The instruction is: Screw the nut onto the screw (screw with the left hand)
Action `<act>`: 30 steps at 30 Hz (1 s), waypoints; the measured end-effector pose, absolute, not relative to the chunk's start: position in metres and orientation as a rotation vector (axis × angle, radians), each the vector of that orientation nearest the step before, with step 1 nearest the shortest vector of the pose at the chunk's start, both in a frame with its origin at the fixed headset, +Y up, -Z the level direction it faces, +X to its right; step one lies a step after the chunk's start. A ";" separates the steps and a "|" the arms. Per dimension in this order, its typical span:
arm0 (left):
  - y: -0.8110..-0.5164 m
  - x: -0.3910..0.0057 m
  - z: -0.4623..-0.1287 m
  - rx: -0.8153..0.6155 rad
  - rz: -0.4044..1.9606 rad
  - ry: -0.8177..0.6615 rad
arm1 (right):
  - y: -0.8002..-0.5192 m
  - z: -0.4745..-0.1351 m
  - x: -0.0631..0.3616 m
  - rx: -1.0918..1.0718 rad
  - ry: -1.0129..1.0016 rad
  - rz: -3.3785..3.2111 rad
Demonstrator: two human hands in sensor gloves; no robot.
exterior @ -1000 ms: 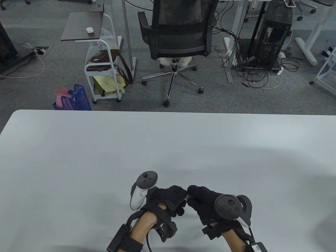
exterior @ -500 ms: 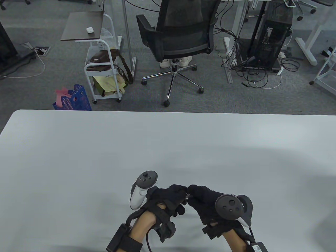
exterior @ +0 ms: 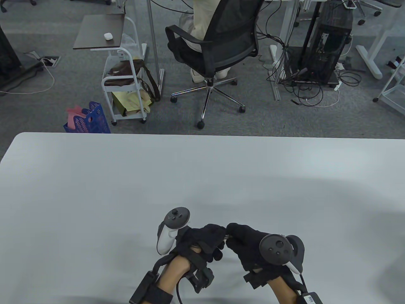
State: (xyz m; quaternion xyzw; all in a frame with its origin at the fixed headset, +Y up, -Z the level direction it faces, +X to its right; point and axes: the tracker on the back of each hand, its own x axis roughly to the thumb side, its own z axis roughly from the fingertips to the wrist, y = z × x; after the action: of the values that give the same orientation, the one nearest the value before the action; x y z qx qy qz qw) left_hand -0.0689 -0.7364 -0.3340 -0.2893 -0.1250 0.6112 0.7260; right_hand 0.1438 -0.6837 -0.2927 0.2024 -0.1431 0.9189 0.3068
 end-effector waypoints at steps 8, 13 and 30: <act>-0.736 -0.068 -0.334 -0.695 1.350 -0.311 | -0.685 -0.293 0.143 0.546 -0.363 2.437; -0.736 -0.070 -0.334 -0.631 1.338 -0.272 | -0.685 -0.293 0.144 0.539 -0.373 2.435; -0.732 -0.066 -0.334 -0.689 1.363 -0.348 | -0.683 -0.293 0.145 0.532 -0.389 2.407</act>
State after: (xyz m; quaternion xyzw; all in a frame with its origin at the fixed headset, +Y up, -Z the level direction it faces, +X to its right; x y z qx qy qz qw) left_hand -0.0665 -0.7315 -0.3344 -0.3103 -0.1565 0.6139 0.7088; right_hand 0.1453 -0.6829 -0.2926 0.2022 -0.1480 0.9146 0.3172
